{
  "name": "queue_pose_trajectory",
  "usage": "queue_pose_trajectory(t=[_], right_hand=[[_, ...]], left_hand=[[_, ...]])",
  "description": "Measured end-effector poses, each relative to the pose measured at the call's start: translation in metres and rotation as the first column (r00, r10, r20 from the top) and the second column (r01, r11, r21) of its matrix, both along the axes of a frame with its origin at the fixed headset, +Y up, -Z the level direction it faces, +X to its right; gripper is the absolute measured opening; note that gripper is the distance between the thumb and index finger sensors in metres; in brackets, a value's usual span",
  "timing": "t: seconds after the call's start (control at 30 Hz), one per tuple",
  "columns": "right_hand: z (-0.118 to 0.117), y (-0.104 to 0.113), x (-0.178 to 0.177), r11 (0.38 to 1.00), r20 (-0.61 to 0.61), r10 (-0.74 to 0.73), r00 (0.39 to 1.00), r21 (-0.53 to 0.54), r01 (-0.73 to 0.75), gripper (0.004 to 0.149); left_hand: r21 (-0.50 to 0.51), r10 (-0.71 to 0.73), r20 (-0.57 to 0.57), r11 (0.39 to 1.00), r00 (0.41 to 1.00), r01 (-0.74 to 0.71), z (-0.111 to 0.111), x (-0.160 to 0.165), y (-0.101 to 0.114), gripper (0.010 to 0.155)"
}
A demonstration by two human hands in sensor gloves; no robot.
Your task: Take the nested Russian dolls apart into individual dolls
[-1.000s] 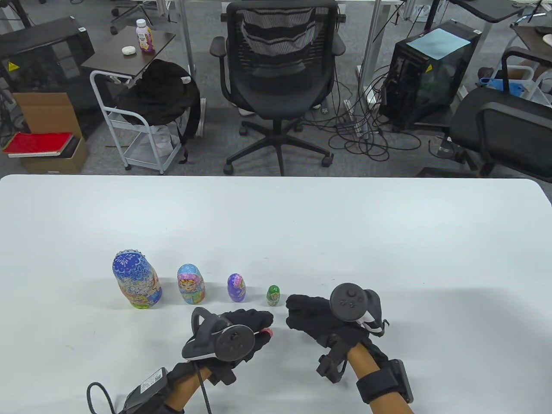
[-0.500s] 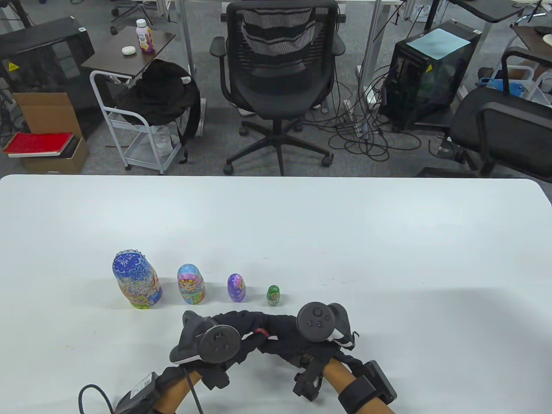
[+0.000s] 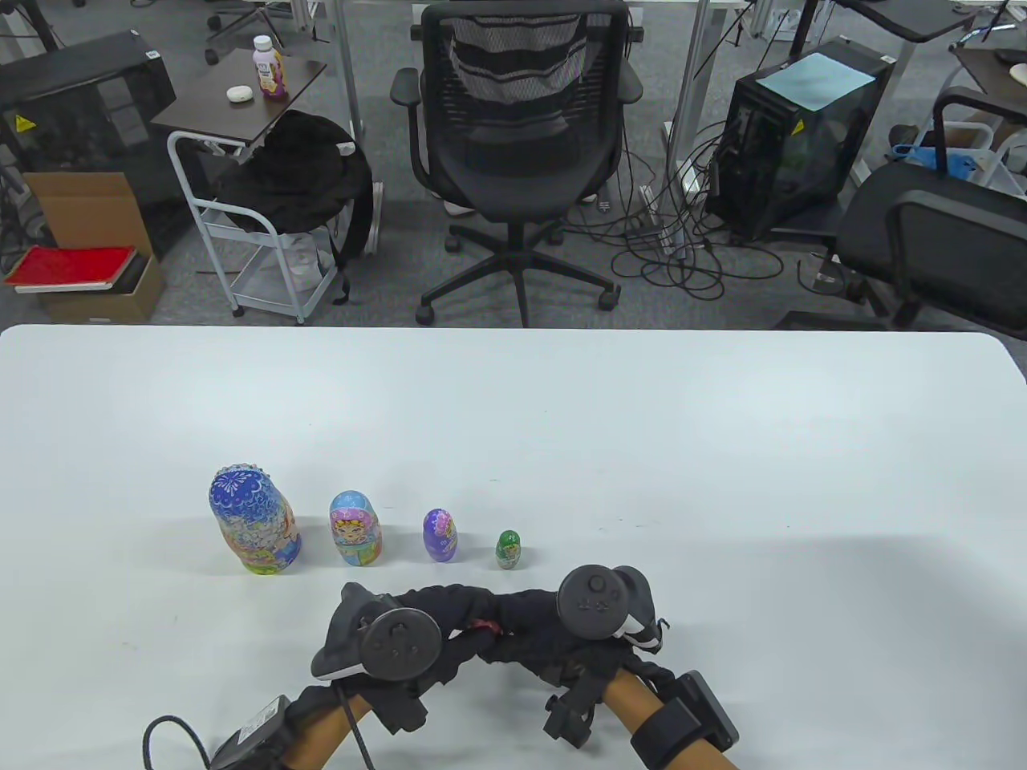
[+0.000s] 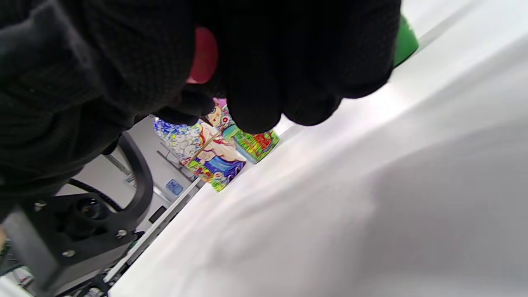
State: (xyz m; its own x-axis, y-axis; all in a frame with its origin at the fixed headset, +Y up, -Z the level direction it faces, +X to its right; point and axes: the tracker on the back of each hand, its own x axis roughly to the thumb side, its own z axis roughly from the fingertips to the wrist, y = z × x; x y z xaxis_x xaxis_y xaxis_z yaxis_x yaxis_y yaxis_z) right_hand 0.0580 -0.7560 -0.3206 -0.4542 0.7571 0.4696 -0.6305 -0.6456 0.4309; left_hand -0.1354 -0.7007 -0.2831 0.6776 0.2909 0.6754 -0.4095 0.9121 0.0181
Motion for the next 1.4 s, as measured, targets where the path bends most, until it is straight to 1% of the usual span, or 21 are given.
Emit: queue_pose_trajectory(t=[0.13, 0.2, 0.27, 0.33, 0.37, 0.43, 0.5, 0.6, 0.67, 0.73, 0.83, 0.93, 1.03, 1.07, 1.2, 1.3, 1.4], right_hand=[[-0.003, -0.001, 0.0, 0.997, -0.05, -0.031, 0.998, -0.074, 0.027, 0.06], [-0.004, -0.001, 0.0, 0.995, -0.064, -0.046, 0.997, -0.091, 0.04, 0.06], [-0.005, 0.0, 0.0, 0.992, -0.086, -0.054, 0.995, -0.123, 0.043, 0.06], [-0.007, -0.002, 0.0, 0.982, -0.119, -0.084, 0.989, -0.179, 0.062, 0.06], [-0.007, -0.002, 0.001, 0.978, -0.107, -0.109, 0.988, -0.191, 0.087, 0.061], [-0.006, -0.001, 0.0, 0.982, -0.102, -0.093, 0.99, -0.172, 0.075, 0.06], [-0.006, 0.0, 0.0, 0.985, -0.087, -0.088, 0.992, -0.154, 0.074, 0.061], [-0.007, -0.001, 0.002, 0.98, -0.073, -0.116, 0.991, -0.17, 0.102, 0.06], [-0.008, -0.001, 0.004, 0.98, -0.061, -0.121, 0.991, -0.167, 0.11, 0.06], [-0.009, -0.001, 0.007, 0.983, -0.041, -0.119, 0.992, -0.147, 0.112, 0.06], [-0.01, -0.001, 0.01, 0.984, -0.021, -0.119, 0.993, -0.138, 0.115, 0.06], [-0.011, -0.001, 0.012, 0.985, -0.004, -0.118, 0.993, -0.13, 0.116, 0.06], [-0.012, 0.0, 0.014, 0.985, 0.007, -0.118, 0.993, -0.123, 0.118, 0.06], [-0.012, 0.0, 0.014, 0.985, 0.009, -0.119, 0.993, -0.122, 0.119, 0.061], [-0.012, 0.001, 0.016, 0.986, 0.015, -0.124, 0.992, -0.114, 0.125, 0.061], [-0.013, 0.0, 0.017, 0.985, 0.017, -0.13, 0.991, -0.113, 0.131, 0.061], [-0.013, 0.0, 0.017, 0.985, 0.016, -0.131, 0.991, -0.113, 0.132, 0.061]], left_hand=[[0.014, 0.002, 0.027, 1.0, 1.0, -0.003, 0.002, -0.002, 0.003, 0.042], [0.027, 0.009, 0.038, 1.0, 0.999, -0.01, 0.003, -0.002, 0.004, 0.041], [0.019, 0.012, 0.047, 1.0, 0.999, -0.013, 0.004, -0.004, 0.006, 0.041], [0.003, 0.032, 0.065, 0.999, 0.997, -0.033, 0.003, -0.006, 0.008, 0.041], [-0.008, 0.046, 0.06, 0.999, 0.997, -0.046, 0.002, -0.007, 0.009, 0.041], [-0.017, 0.047, 0.062, 0.999, 0.997, -0.046, 0.001, -0.009, 0.009, 0.041], [0.004, 0.04, 0.061, 0.999, 0.997, -0.04, 0.003, -0.009, 0.01, 0.041], [0.061, 0.008, 0.05, 0.998, 0.999, -0.012, 0.007, -0.01, 0.017, 0.042], [0.074, -0.02, 0.027, 0.997, 0.999, 0.018, 0.009, -0.012, 0.021, 0.042], [0.121, -0.023, 0.009, 0.992, 1.0, 0.022, 0.012, -0.014, 0.024, 0.043], [0.143, -0.024, -0.028, 0.989, 0.999, 0.028, 0.014, -0.02, 0.029, 0.043], [0.151, -0.082, -0.083, 0.984, 0.993, 0.094, 0.013, -0.025, 0.031, 0.044], [0.095, -0.226, -0.142, 0.966, 0.964, 0.24, 0.007, -0.026, 0.025, 0.044], [0.077, -0.255, -0.15, 0.96, 0.955, 0.269, 0.006, -0.026, 0.023, 0.045], [-0.036, -0.403, -0.179, 0.914, 0.897, 0.404, -0.006, -0.026, 0.004, 0.046], [-0.071, -0.451, -0.189, 0.892, 0.873, 0.446, -0.012, -0.028, -0.006, 0.047], [-0.087, -0.473, -0.198, 0.881, 0.859, 0.465, -0.014, -0.029, -0.011, 0.048]])
